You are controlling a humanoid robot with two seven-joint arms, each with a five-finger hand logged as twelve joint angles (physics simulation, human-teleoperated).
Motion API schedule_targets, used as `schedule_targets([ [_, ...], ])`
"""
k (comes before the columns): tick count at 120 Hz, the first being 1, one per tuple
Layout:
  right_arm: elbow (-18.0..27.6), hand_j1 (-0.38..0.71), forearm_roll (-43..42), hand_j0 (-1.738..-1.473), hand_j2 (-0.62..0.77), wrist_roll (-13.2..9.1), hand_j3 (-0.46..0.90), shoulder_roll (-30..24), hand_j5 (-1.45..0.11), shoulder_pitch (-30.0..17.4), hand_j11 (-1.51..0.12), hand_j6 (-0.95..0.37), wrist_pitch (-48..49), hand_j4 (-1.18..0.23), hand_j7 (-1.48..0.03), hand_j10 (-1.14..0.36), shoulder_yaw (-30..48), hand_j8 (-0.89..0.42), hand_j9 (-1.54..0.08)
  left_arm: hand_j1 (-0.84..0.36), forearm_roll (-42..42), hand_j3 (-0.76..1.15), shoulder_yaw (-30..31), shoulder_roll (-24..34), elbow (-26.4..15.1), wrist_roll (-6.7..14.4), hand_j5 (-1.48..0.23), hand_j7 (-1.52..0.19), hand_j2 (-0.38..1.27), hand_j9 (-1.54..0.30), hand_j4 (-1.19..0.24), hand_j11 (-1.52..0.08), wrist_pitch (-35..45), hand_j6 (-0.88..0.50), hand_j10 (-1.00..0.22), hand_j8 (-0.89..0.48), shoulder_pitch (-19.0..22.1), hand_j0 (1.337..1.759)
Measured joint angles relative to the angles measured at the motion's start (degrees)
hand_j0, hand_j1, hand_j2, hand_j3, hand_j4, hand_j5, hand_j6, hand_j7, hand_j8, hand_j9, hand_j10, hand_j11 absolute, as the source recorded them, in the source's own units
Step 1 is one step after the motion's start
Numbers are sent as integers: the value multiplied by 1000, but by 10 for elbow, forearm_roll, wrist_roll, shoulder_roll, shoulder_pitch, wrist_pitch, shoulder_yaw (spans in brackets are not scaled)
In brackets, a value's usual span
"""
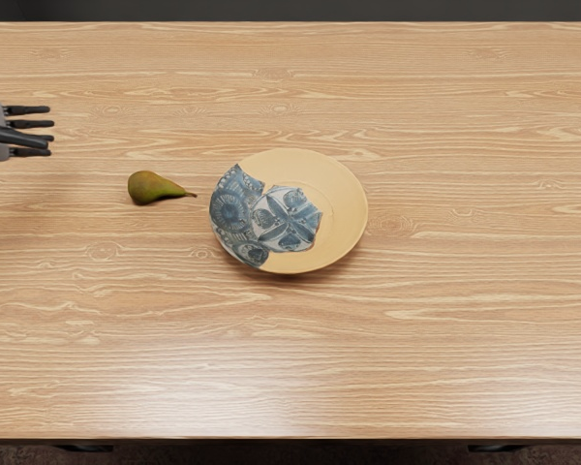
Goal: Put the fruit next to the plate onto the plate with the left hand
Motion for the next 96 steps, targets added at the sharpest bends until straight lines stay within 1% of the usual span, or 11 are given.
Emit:
schedule_targets([
  [17, 0, -349, -1, -1658, 0, 0, 0, 0, 0, 0, 0, -1, 0, -1, 0, 0, 0, -1, 0, 348, -3, 0, 10, -12, -2, 0, 0, 0, -1, 0, 2, 2, 0, 3, 2, 3, -1, 1658],
  [21, 0, -349, -1, -1658, 0, 0, 0, 0, 0, 1, 0, -1, 0, -1, 0, 0, 0, -1, 0, 348, -2, 0, 22, -13, -2, 0, 0, 0, -1, 0, 2, 2, 0, 3, 2, 3, -8, 1658],
  [27, 0, -349, -1, -1658, 0, 0, 0, 0, 0, 0, 0, -1, 0, -1, 0, 0, 0, -1, 0, 348, 10, 0, 46, -25, -3, 0, 0, 0, 0, 0, 3, 1, 0, 4, 3, 4, -30, 1658],
  [35, 0, -349, -1, -1658, 0, 0, 0, 0, 0, 0, 0, -1, 0, -1, 0, 0, 0, -1, 0, 348, 53, 0, 66, -52, -3, 0, 0, 0, -1, 0, 1, 1, 0, 2, 1, 2, -43, 1658],
  [39, 0, -349, -1, -1658, 0, 0, 0, 0, 0, 0, 0, -1, 0, -1, 0, 0, 0, -1, 0, 348, 79, 0, 73, -64, -4, 0, 0, 0, -1, 0, 2, 1, 0, 2, 2, 2, -55, 1658],
  [50, 0, -349, -1, -1658, 0, 0, 0, 0, 0, 0, 0, -1, 0, -1, 0, 0, 0, -1, 0, 349, 173, 0, 84, -118, -5, 0, 0, 0, 0, 0, 2, 1, 0, 2, 2, 2, -70, 1658],
  [63, 0, -349, -1, -1658, 0, 0, 0, 0, 0, 0, 0, -1, 0, 0, 0, 0, 0, -1, 0, 349, 273, 0, 90, -125, -27, 0, 0, 0, -1, 0, 0, 0, 0, 0, 0, 0, -99, 1658],
  [69, 0, -349, -1, -1658, 0, 0, 0, 0, 0, 0, 0, -1, 0, -1, 0, 0, 0, -1, 0, 349, 310, 0, 98, -126, -48, 0, 0, 0, 0, 0, 0, 0, 0, 0, 0, 0, -107, 1658],
  [87, 0, -349, -1, -1658, 0, 0, 0, 0, 0, 0, 0, -1, 0, -1, 0, 0, 0, -1, 0, 349, 417, 0, 128, -125, -167, 0, 0, 0, 0, 0, -1, 0, 18, -1, 0, -1, -106, 1658],
  [96, 0, -349, -1, -1658, 0, 0, 0, 0, 0, 0, 0, -1, 0, -1, 0, 0, 0, -1, 0, 349, 451, 0, 133, -124, -207, 0, 0, 0, 0, 0, -1, 0, 30, -2, -1, -2, -112, 1658],
])
